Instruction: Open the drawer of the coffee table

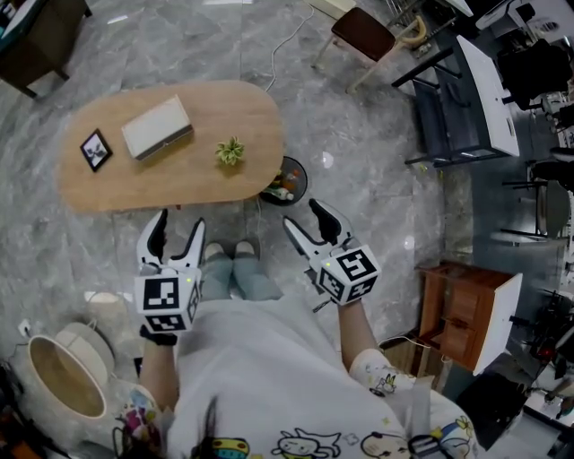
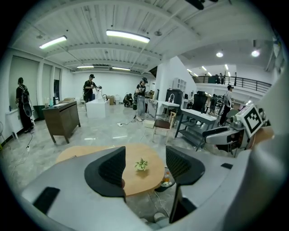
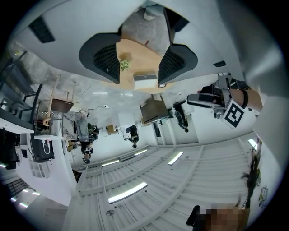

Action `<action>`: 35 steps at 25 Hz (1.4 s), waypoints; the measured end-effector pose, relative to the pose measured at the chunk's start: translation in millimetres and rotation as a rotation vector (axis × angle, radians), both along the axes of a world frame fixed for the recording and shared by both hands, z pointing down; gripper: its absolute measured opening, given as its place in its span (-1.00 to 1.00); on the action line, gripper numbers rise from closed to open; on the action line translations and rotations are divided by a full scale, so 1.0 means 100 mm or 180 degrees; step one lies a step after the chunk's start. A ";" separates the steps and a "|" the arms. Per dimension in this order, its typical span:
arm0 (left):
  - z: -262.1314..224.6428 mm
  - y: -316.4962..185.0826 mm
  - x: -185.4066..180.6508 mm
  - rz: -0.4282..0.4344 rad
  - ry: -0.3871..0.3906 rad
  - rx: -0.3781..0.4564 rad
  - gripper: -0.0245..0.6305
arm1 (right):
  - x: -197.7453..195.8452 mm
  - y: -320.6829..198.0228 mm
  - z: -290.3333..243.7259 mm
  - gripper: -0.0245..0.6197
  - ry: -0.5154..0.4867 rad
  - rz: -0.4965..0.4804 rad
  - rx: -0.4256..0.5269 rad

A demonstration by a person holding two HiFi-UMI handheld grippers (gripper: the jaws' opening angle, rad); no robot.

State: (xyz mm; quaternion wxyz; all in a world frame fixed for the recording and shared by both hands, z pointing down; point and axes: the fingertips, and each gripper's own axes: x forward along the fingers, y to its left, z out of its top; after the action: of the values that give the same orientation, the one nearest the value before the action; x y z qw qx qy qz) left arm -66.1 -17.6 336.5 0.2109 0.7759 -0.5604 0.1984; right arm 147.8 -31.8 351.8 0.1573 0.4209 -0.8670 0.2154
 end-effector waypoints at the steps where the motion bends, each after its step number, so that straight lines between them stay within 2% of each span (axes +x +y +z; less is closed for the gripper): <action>1: 0.02 0.00 -0.02 0.0010 0.0003 -0.0010 -0.14 | -0.03 0.00 0.01 -0.20 0.0013 -0.0015 -0.0009; 7: 0.16 -0.02 -0.08 0.0093 0.0000 -0.0107 -0.14 | -0.16 0.02 0.11 -0.20 0.0041 -0.0070 -0.0110; 13: 0.38 0.03 -0.05 0.0234 -0.0010 -0.0255 -0.14 | -0.20 0.04 0.33 -0.20 0.0012 0.0020 -0.0239; 23: 0.86 0.09 0.21 0.0478 0.0020 -0.0488 -0.14 | -0.14 0.05 0.79 -0.20 0.0008 0.0135 -0.0374; 35: 1.59 0.23 0.46 0.0587 0.0042 -0.0753 -0.14 | -0.12 0.17 1.49 -0.20 -0.0022 -0.0017 -0.0516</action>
State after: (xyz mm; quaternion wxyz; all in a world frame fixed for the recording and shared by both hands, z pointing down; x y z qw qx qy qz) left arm -19.7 5.1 495.6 0.2854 0.7952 -0.4581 0.2764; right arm 135.6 -15.2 500.5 0.1884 0.4038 -0.8484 0.2859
